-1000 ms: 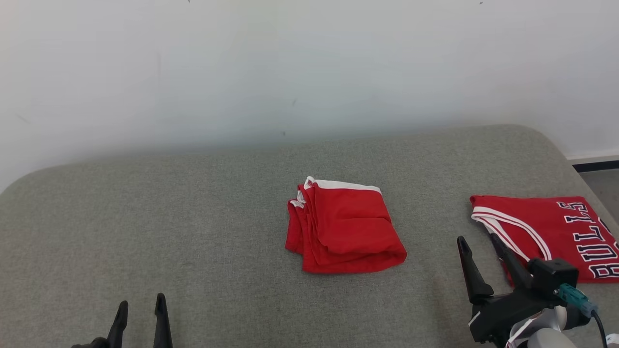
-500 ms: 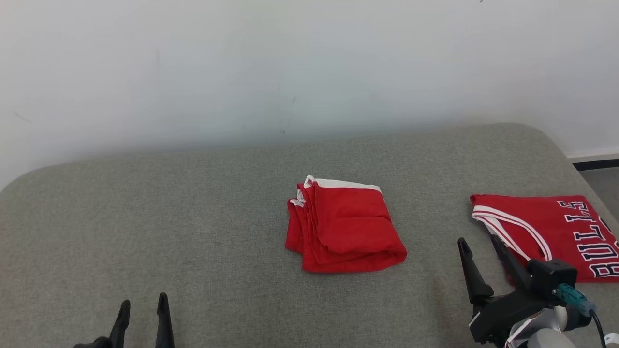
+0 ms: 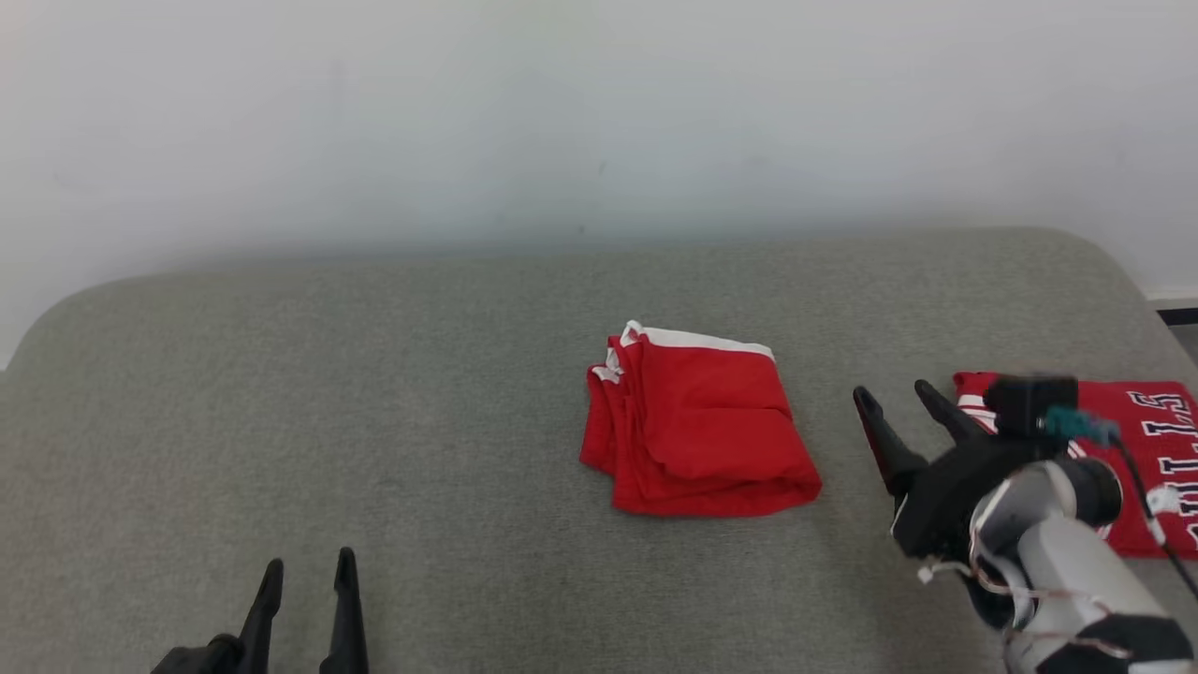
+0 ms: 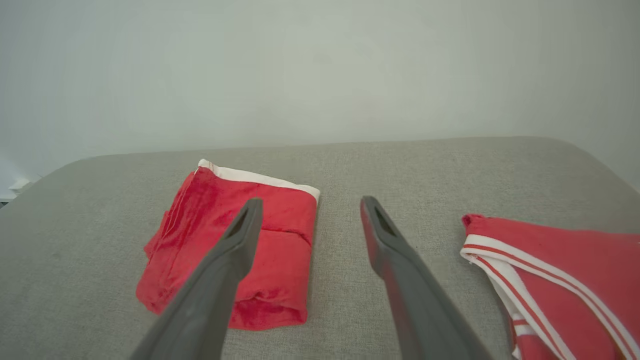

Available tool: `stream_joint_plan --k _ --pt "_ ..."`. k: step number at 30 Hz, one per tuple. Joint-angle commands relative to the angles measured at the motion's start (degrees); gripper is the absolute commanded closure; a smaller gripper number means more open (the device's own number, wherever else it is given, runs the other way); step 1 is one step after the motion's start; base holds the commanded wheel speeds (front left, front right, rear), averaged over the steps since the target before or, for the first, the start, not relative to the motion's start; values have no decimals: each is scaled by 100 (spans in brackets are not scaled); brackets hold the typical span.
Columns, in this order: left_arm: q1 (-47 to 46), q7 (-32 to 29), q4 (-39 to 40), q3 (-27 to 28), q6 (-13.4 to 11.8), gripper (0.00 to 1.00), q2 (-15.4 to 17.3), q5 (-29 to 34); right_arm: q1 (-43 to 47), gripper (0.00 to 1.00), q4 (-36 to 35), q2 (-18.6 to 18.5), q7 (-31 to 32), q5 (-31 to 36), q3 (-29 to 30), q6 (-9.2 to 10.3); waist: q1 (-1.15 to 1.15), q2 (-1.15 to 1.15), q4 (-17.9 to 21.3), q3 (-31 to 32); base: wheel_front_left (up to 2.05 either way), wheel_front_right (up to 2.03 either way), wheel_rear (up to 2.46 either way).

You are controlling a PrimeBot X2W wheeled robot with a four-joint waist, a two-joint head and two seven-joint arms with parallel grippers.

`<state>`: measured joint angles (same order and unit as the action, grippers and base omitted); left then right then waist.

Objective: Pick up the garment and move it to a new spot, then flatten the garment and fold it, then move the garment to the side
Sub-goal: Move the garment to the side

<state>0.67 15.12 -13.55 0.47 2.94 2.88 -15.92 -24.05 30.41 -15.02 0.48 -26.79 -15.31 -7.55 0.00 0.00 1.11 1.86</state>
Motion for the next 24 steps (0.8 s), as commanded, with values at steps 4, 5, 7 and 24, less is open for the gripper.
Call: stream_joint_plan --k 4,5,7,24 --pt "-207 -2 154 -199 -2 0 2 -72 -721 0 455 -22 1057 -176 285 17 0 0 -414 -380 0 0 0" --pt "-244 -2 181 -249 8 0 2 -77 -862 0 598 -30 1259 -139 401 17 0 0 -495 -464 0 0 0" --pt "-359 -2 224 -375 41 0 4 -86 -1261 0 1046 15 1781 10 722 17 0 0 -755 -680 0 0 0" --pt "-645 -2 241 -574 35 0 2 -265 -2107 0 2837 367 2935 1350 2151 17 0 0 -1544 -1186 0 0 0"
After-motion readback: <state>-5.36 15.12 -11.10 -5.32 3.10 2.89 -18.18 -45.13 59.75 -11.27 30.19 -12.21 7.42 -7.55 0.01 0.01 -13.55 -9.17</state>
